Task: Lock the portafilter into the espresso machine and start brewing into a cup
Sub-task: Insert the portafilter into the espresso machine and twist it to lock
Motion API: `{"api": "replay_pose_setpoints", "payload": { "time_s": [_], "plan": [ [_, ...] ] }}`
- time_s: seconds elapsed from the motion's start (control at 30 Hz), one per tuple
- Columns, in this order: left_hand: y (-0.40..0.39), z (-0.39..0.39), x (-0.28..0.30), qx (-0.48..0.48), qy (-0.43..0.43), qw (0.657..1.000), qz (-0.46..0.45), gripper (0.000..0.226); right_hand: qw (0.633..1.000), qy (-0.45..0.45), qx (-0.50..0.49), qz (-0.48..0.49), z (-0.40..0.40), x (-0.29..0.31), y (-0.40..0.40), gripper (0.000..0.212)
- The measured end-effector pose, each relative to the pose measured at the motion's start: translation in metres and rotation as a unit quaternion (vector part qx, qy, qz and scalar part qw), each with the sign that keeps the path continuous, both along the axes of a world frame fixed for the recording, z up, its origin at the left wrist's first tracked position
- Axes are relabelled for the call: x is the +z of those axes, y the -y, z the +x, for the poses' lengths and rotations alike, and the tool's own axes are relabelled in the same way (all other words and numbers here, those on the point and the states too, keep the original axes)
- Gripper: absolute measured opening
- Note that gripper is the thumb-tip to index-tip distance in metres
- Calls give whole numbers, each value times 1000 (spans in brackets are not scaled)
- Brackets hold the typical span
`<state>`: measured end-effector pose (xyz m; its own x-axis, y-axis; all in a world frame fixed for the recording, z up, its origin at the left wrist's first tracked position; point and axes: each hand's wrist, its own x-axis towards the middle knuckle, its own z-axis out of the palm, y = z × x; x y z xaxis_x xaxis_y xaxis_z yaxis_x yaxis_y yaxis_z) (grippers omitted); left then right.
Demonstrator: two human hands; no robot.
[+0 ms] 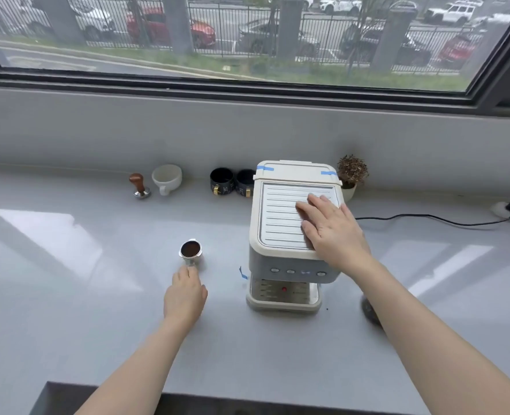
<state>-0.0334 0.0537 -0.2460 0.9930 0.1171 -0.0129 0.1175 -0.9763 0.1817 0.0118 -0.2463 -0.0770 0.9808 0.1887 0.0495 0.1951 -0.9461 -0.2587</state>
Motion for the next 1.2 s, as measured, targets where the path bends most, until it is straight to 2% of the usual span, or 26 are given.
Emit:
{"api": "replay_pose_setpoints", "payload": {
  "time_s": [0.07, 0.2, 0.33, 0.47, 0.53, 0.87, 1.2],
  "plan": [
    [-7, -1, -17, 31, -38, 999, -4, 39, 1000, -6, -2, -10, 1, 0, -1, 45],
    [-12, 2, -31, 97, -88, 991, -17, 23, 1000, -2, -11, -8, 2, 0, -3, 45],
    [-13, 6, -36, 123, -117, 984, -60, 23, 1000, -6, -14, -5, 2, 0, -5, 46],
    [-11, 11, -32, 195, -151, 952, -183, 19, 1000, -6, -19, 1, 1, 1, -5, 45],
    [-13, 10, -30, 205, -143, 946, -206, 20, 1000, -8, -23, 9, 0, 2, -5, 45],
    [5, -29, 3, 145, -61, 968, -195, 4, 998, 14, -41, 42, -1, 2, -6, 42],
    [59, -72, 30, 38, -83, 974, -207, 3, 998, 9, -38, 42, -6, 4, -7, 43]
  ]
}}
